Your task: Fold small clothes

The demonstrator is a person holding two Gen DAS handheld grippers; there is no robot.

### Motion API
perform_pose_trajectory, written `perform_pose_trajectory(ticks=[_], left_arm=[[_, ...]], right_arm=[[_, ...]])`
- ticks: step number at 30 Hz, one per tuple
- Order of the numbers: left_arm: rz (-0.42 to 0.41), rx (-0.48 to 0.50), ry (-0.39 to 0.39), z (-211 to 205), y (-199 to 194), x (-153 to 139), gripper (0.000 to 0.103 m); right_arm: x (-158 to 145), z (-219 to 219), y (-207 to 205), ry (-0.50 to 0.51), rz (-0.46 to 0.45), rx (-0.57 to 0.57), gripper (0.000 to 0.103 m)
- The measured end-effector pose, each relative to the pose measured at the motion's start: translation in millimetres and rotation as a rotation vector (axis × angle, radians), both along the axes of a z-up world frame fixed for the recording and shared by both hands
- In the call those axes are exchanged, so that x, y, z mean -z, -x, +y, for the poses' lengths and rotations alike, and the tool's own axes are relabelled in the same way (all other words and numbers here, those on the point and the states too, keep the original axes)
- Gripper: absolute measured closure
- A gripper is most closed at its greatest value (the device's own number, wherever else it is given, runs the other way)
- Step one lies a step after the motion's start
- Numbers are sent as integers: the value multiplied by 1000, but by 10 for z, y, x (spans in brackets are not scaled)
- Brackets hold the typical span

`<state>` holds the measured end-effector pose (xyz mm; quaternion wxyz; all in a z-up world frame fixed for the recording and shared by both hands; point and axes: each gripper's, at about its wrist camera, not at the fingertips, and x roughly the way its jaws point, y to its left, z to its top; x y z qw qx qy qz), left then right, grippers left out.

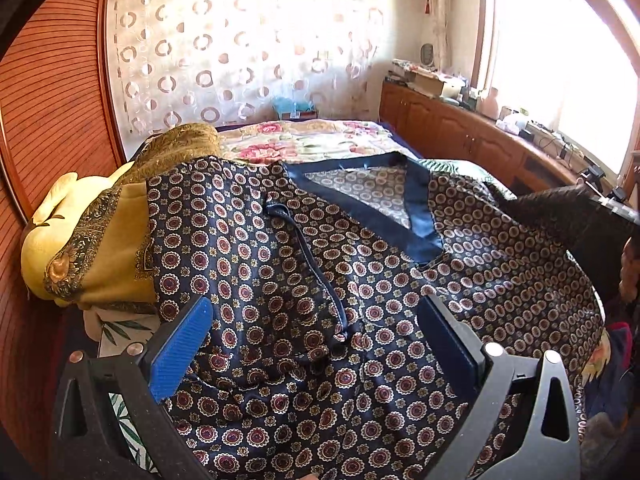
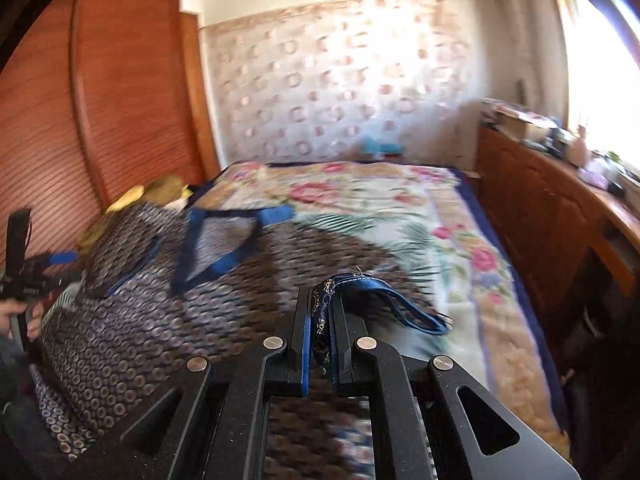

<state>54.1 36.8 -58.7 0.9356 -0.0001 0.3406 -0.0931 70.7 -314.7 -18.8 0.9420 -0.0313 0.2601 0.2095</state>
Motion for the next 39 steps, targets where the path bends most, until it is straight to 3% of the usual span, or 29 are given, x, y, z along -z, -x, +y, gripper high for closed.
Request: perform_pose_trajectory(ticks=[6,11,15,23,25,28,33,39], left_arm=[[-6,8,2,-22,59,-24,1],[-13,7,10,-32,77,-44,1],[-25,7,18,-46,113,-76,1],[-43,8,31,-54,163,-136,1],[-43,9,32,-64,158,-141,1],[-42,14,33,-87,157,-136,1],[-36,21,32,-137,147,-114,1],[-30,28,29,-175,138,-93,1]], right_arm=[[446,319,-81,26,110,-78,96],[640,412,-129,45,152,-86,92],[591,484,-209,54,159,-77,77],[232,116,0,51,76,13,65],[175,-26,-18,44,60,59,56],[221,-202,-143,53,71,127,56],[455,-322,-432,39,167,184,56],[541,-325,-651,-41,245,137,56]])
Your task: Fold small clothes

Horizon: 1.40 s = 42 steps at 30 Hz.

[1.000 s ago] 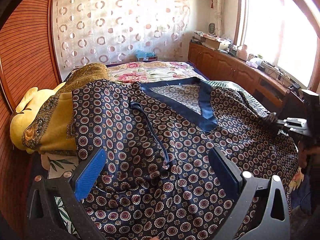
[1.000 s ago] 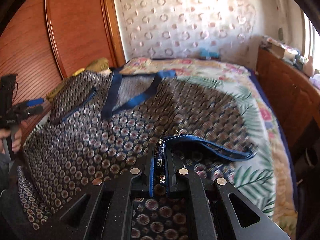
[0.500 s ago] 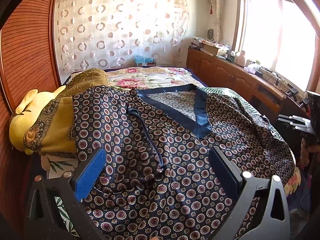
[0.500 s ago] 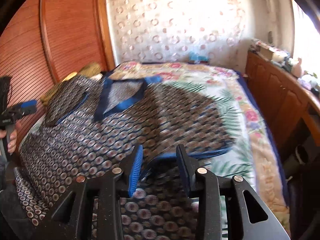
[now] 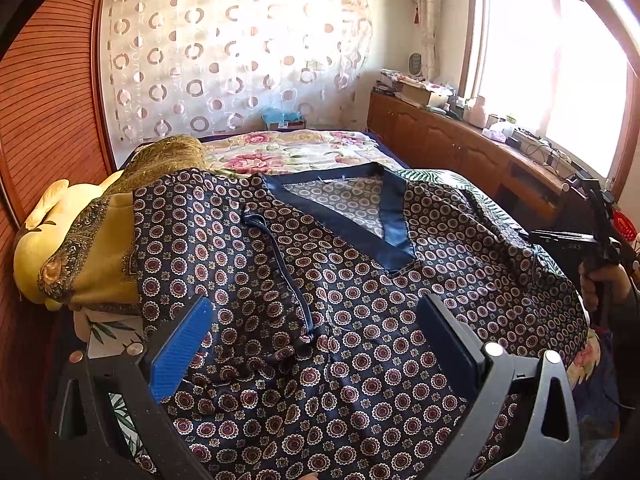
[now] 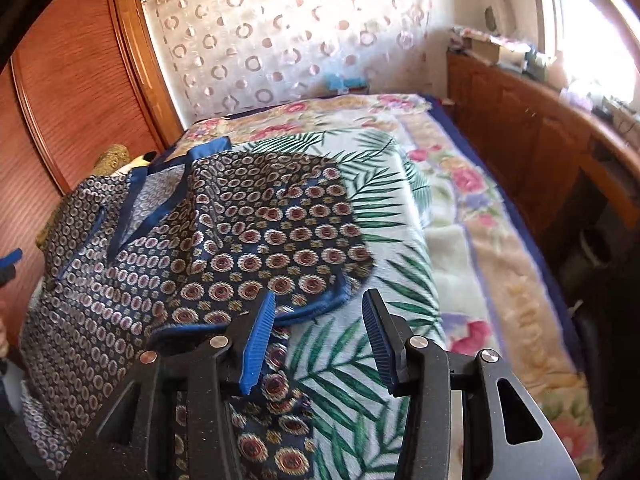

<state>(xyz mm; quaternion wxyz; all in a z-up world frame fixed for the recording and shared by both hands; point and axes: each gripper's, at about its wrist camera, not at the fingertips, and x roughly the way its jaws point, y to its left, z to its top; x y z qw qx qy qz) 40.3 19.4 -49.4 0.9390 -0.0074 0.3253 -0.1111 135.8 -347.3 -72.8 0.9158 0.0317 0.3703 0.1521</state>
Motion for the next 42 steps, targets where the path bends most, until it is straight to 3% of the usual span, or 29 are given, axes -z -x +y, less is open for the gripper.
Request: perform_pose_trajectory(ticks=[3,6,7,8,16,19,20,21,22,24,30,35,36,42], left_arm=[[3,-1,0,2,0,9,1],[6,-4,6,19,3,21,1],[7,-5,7,25,2,26,1],[8,-7,7,34,1,31,1],[11,-10,15,48,10,64,1],[14,-10,18,48,21,78,1],[14,-9,20,44,21,75,1],[14,-6,22,38,26,78,1],[14,-4,22,28,27,79,1],[16,0,20,6,25,87,1],[24,13,16,-67,11,118,1],[28,16,12,-92,1,129,1],[29,16,13,-91,0,131,1],[21,5,24,-45,21,114,1]], right_arm=[[55,62,-121,2,36,-10,58],[74,44,-208,-5,44,-19,82],[56,-3,-231,-9,41,-27,95],[39,18,-234,-11,32,-37,98],[-121,175,-118,25,-75,-57,102],[-113,163,-67,75,-85,0,102],[-76,178,-73,85,-81,11,101],[-39,192,-77,91,-70,20,91],[3,176,-74,97,-56,33,70],[80,146,-80,93,-35,44,44],[269,161,-234,78,21,26,44],[322,312,-328,170,10,-15,78],[323,316,-347,164,11,-22,93],[161,342,-358,115,-45,-32,98]])
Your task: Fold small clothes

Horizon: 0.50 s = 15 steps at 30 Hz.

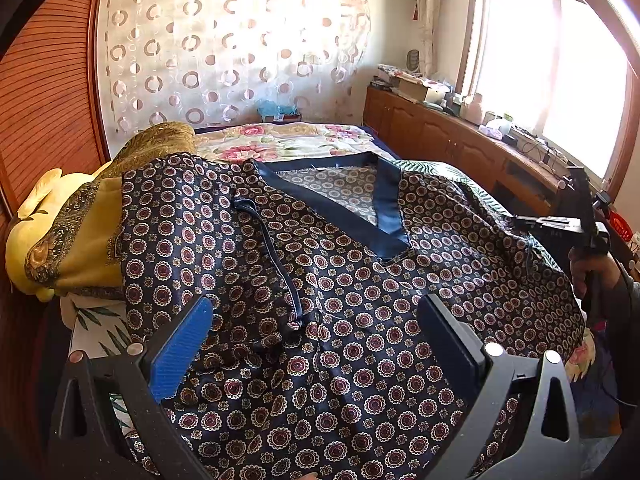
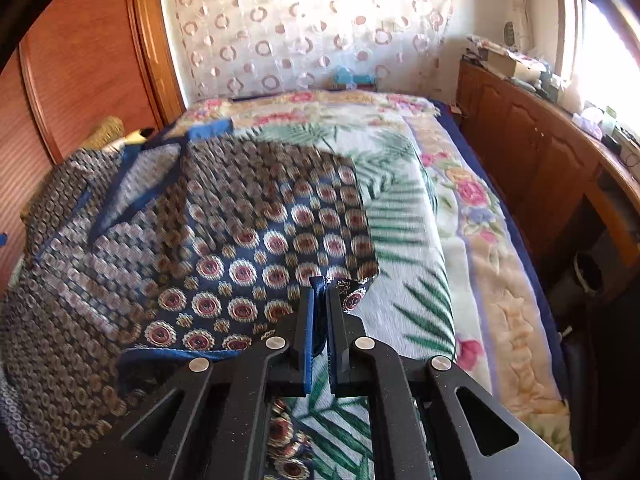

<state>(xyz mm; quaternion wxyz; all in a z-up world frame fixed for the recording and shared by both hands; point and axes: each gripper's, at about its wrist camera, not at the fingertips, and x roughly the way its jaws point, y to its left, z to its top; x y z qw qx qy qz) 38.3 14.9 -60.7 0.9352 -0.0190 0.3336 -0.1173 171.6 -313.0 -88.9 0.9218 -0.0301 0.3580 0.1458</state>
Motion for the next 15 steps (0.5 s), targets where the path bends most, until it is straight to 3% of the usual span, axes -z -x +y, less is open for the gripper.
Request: perform_pose_trajectory(ticks=[9,15], left_arm=[[-2,-11,10,46,18,10,1],[-8,-17,20,73,23,-2,1]], right_arm=[[-360,399,45,10,-108,-101,98],[-392,821,-98,34,-144,-186,98]])
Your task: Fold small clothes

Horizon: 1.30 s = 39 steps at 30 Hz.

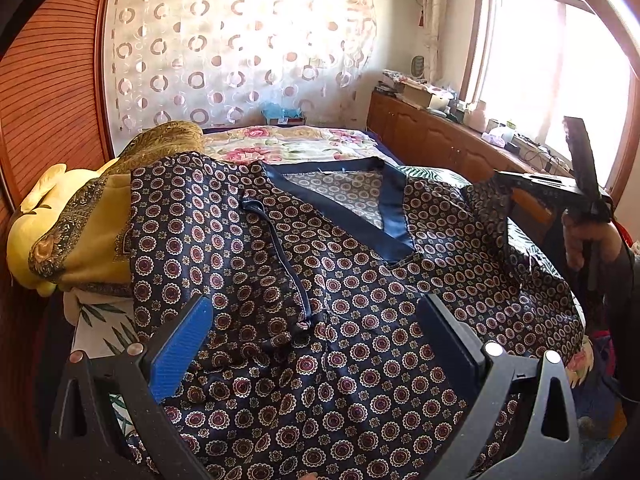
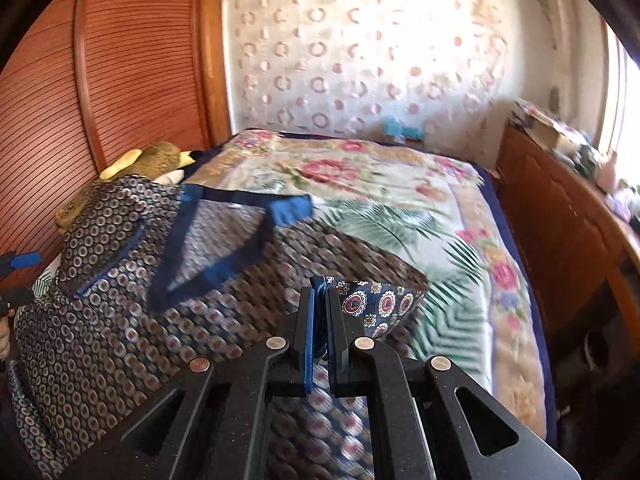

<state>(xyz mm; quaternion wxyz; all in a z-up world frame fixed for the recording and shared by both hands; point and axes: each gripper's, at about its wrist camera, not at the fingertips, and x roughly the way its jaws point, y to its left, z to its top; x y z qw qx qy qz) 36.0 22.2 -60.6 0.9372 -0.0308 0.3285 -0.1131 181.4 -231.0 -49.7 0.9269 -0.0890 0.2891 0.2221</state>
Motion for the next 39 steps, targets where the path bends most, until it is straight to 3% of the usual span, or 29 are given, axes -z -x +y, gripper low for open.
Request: perform_pose_trajectory(ticks=[8,11,12,13,18,27,39], left_arm=[[3,-25,9,117,-9,23,1],[2,-35,18,177,-5,31,1],[1,-38,19,186,-12,34,1],[1,-41,19,197,-19,37,1],[-6,-58,11,281,-77,37,1],[-8,-129,-40,628,-404,-15,1],[27,-205,-32,1133,-857,18,1]], right_arm=[[7,262,-208,12,8,-48,96],[-73,199,-198,16,-7,-29,71],[-93,175,-198,10,-10,-25,56],[-98,147,-195,3,-12,-21,47],[17,-40,-271,14,4,30,46],[618,-346,-770,65,151,149,46],[756,-430,-1108,60,217,182,46]])
